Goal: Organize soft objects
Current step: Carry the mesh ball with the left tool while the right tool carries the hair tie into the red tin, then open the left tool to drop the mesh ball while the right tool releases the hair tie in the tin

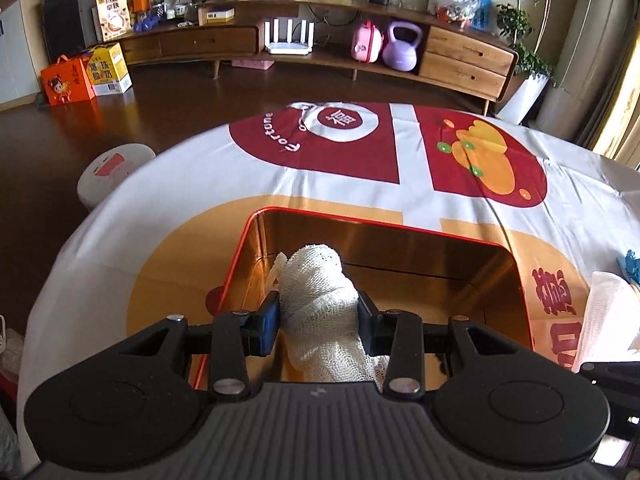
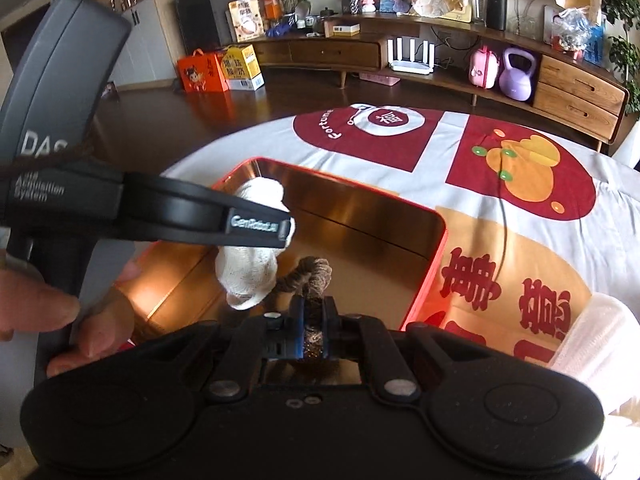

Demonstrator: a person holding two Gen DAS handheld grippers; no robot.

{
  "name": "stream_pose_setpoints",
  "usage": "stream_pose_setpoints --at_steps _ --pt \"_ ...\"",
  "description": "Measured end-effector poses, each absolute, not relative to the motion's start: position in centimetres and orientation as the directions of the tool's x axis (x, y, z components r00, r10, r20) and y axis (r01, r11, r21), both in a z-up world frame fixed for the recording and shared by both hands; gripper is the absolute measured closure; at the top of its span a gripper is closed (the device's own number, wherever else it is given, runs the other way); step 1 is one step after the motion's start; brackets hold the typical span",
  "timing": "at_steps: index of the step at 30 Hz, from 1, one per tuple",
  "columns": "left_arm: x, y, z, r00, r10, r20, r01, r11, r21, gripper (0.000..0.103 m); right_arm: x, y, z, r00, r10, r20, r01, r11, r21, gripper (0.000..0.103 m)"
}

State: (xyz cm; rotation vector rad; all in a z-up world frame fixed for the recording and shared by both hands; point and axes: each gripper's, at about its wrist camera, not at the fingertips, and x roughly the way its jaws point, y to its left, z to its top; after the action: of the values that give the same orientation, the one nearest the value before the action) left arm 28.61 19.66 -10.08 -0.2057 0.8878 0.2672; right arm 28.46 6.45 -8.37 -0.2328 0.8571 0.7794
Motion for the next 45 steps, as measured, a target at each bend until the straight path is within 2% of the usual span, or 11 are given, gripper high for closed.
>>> stream_pose_setpoints --at_steps 7,9,15,18,20,22,37,45 --pt "29.7 19.4 -11.1 0.580 0.142 -0.802 -0.299 0.953 -0.048 0.064 28.1 7.6 -8.9 0.416 0.500 -0.760 -0.732 0.679 0.047 0.090" --pt "29.9 19.4 -11.3 0.574 0.149 -0.805 -0.301 0.953 -0.038 0.064 28.0 7.8 -8.9 0.422 0.491 -0.762 -0.737 0.676 0.028 0.085" --pt "30.0 19.5 -11.3 0.572 0.147 -0.807 -0.305 0.951 -0.042 0.062 27.9 7.7 -8.7 0.431 0.491 -0.758 -0.744 0.669 0.010 0.083" --pt "29.7 19.6 -11.2 0.577 0.141 -0.804 -0.311 0.949 -0.057 0.054 28.0 7.4 -8.5 0.427 0.498 -0.755 -0.743 0.669 0.021 0.078" --pt "29.4 19.6 -11.0 0.586 0.143 -0.798 -0.313 0.948 -0.059 0.041 27.9 7.1 -8.3 0.428 0.502 -0.751 -0.739 0.673 0.028 0.076" --pt "29.1 19.6 -10.8 0.594 0.144 -0.792 -0.316 0.947 -0.064 0.038 27.9 6.8 -8.0 0.424 0.514 -0.746 -0.740 0.671 0.041 0.073" --pt "25.6 18.0 -7.2 0.645 0.168 -0.745 -0.306 0.951 -0.051 0.038 25.5 3.9 -4.7 0.445 0.556 -0.702 -0.727 0.682 0.079 0.059" --pt "23.3 16.1 -4.5 0.687 0.129 -0.715 -0.269 0.959 -0.086 0.038 23.6 1.4 -2.4 0.471 0.573 -0.670 -0.719 0.690 0.085 0.053"
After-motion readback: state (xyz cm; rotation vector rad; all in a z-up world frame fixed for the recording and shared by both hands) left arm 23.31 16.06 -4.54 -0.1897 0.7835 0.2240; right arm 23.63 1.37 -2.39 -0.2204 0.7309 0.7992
